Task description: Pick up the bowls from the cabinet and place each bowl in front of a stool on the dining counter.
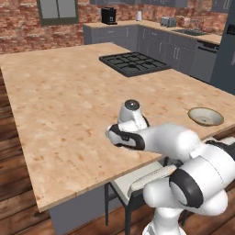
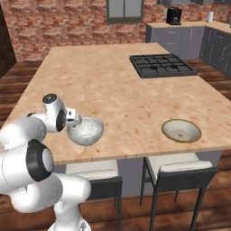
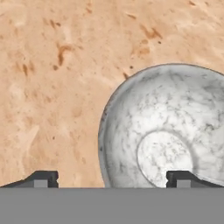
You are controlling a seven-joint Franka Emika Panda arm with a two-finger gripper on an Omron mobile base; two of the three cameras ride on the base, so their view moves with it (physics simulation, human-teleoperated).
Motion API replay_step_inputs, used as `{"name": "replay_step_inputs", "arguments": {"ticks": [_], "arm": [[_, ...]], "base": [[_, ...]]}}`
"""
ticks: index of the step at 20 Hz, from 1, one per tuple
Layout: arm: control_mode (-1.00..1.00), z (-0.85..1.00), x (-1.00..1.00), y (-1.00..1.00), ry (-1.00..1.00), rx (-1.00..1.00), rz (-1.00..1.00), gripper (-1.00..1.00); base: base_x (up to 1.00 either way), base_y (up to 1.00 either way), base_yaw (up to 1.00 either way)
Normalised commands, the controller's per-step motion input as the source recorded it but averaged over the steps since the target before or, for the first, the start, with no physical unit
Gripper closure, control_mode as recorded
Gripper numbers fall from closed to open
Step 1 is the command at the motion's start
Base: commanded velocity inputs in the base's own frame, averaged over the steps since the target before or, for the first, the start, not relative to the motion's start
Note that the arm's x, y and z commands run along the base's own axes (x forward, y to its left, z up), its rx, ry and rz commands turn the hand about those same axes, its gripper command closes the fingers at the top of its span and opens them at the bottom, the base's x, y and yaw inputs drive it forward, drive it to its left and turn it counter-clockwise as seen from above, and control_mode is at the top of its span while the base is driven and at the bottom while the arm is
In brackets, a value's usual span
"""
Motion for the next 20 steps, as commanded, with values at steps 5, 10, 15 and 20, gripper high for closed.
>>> {"name": "replay_step_inputs", "arguments": {"ticks": [5,10,15,20], "arm": [[-1.00,1.00,-0.95,-0.28,0.06,-0.09,-0.07,-1.00],[-1.00,0.99,-0.89,-0.79,0.28,0.00,-0.21,-1.00],[-1.00,0.75,-0.69,-0.96,0.38,0.00,-0.24,-1.00],[-1.00,0.45,-0.58,-0.69,0.18,0.01,-0.13,-1.00]], "base": [[0.00,0.00,0.00],[0.00,0.00,0.00],[0.00,0.00,0.00],[0.00,0.00,0.00]]}}
